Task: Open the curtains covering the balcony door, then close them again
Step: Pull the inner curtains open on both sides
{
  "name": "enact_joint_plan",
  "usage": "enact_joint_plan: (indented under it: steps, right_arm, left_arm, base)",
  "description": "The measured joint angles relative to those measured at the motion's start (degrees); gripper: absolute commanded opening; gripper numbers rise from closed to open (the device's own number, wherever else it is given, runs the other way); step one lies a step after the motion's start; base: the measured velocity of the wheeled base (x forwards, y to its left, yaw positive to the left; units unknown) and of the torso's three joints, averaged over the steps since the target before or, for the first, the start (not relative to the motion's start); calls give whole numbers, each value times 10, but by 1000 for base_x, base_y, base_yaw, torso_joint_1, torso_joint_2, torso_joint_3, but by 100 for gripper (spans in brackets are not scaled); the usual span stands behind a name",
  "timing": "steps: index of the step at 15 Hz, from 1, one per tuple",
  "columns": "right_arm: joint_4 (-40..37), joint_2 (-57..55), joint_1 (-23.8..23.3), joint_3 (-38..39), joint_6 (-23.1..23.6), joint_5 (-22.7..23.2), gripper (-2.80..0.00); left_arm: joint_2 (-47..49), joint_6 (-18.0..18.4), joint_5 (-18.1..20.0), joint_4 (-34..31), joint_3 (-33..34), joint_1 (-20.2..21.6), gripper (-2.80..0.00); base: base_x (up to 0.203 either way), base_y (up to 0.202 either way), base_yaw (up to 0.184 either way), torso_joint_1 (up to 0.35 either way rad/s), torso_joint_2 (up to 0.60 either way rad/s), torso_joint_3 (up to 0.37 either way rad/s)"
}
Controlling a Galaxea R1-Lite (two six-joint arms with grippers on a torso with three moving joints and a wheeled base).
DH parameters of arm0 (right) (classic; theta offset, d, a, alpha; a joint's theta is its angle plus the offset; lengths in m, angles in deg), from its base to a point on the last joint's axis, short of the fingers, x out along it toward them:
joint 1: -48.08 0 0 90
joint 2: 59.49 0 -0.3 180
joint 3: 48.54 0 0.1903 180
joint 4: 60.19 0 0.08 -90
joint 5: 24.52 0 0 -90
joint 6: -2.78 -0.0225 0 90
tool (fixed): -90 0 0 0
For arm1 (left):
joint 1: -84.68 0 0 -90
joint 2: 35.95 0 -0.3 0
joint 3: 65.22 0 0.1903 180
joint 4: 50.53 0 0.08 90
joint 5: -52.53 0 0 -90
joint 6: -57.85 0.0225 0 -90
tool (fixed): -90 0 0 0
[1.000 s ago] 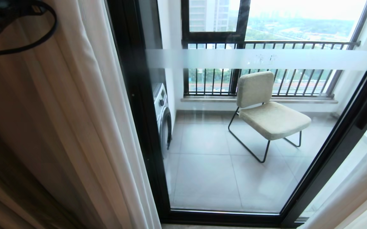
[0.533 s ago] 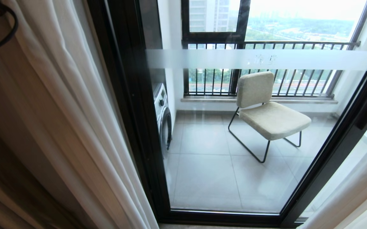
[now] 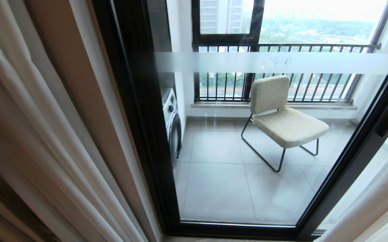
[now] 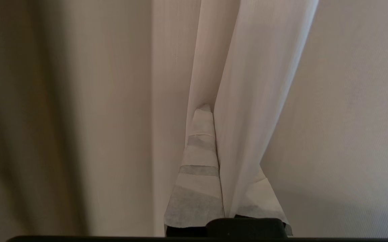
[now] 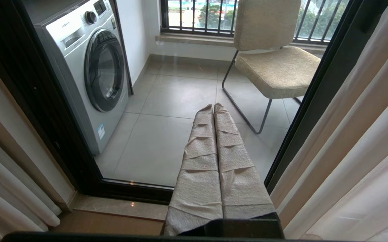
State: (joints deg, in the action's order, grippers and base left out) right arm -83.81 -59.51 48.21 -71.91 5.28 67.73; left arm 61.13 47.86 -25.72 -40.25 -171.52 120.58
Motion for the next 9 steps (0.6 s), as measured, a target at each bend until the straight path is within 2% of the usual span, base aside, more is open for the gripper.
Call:
enact_joint_plan:
  steps: [3, 5, 9]
  right_arm:
    - [0, 0, 0, 0, 0, 0, -280]
    - [0, 0, 0, 0, 0, 0, -280]
    - [0, 0, 0, 0, 0, 0, -280]
  left_arm:
    - [49, -4, 22, 1, -46, 74, -280]
    - [73, -5, 24, 1, -62, 102, -280]
    - [89, -6, 25, 3, -72, 106, -280]
  base:
    - [0, 0, 0, 0, 0, 0]
    - [0, 0, 0, 0, 0, 0]
    - [0, 0, 0, 0, 0, 0]
